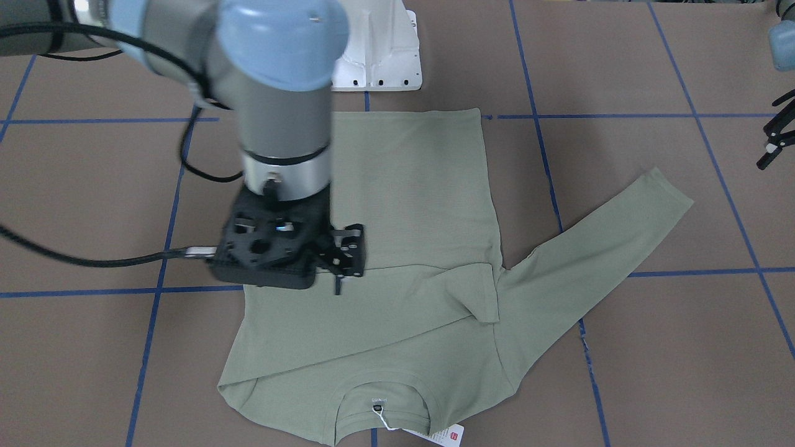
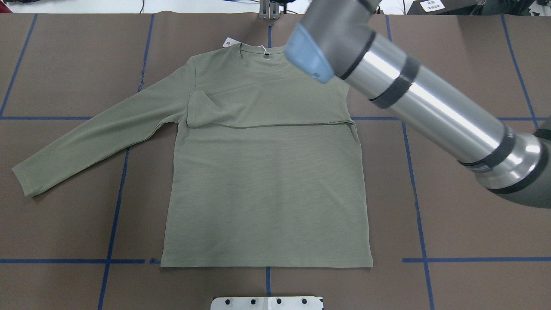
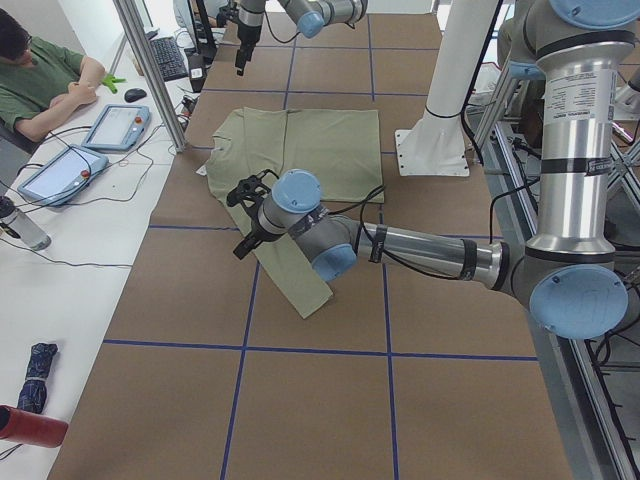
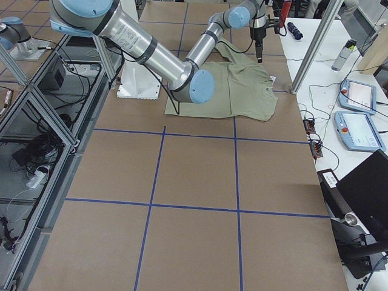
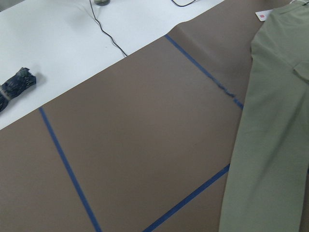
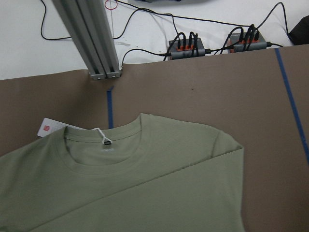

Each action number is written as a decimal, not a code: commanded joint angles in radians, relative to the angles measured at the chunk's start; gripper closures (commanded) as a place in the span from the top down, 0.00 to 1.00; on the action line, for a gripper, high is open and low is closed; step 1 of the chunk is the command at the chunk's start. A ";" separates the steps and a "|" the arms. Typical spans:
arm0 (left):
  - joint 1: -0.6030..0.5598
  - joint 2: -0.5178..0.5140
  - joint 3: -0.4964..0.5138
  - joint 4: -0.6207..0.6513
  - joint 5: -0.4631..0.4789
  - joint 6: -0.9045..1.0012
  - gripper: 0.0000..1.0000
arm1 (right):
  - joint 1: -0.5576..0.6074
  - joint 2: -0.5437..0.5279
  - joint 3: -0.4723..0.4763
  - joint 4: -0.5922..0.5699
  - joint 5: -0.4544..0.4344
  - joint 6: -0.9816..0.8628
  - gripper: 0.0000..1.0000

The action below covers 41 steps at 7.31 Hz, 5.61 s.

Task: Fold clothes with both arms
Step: 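Release the sleeve and raise the right gripper away from the shirt, then grasp the cuff of the sleeve nearest the left gripper, then fold the grasped sleeve across the shirt body and release it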

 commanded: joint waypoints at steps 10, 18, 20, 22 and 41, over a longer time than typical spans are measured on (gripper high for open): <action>0.661 0.293 0.073 -0.324 0.503 -0.329 1.00 | 0.468 -0.691 0.351 -0.008 0.318 -0.827 1.00; 0.682 0.291 0.065 -0.332 0.563 -0.323 0.00 | 0.468 -0.743 0.399 -0.008 0.318 -0.824 1.00; 0.663 0.280 -0.014 -0.360 0.579 -0.326 0.00 | 0.473 -0.794 0.399 -0.006 0.313 -0.855 1.00; 0.559 0.187 -0.072 -0.343 0.548 -0.343 0.00 | 0.482 -0.849 0.396 -0.008 0.307 -0.884 1.00; 0.940 -1.041 0.563 -0.025 0.763 -0.771 0.99 | 0.494 -0.877 0.400 0.005 0.313 -0.870 1.00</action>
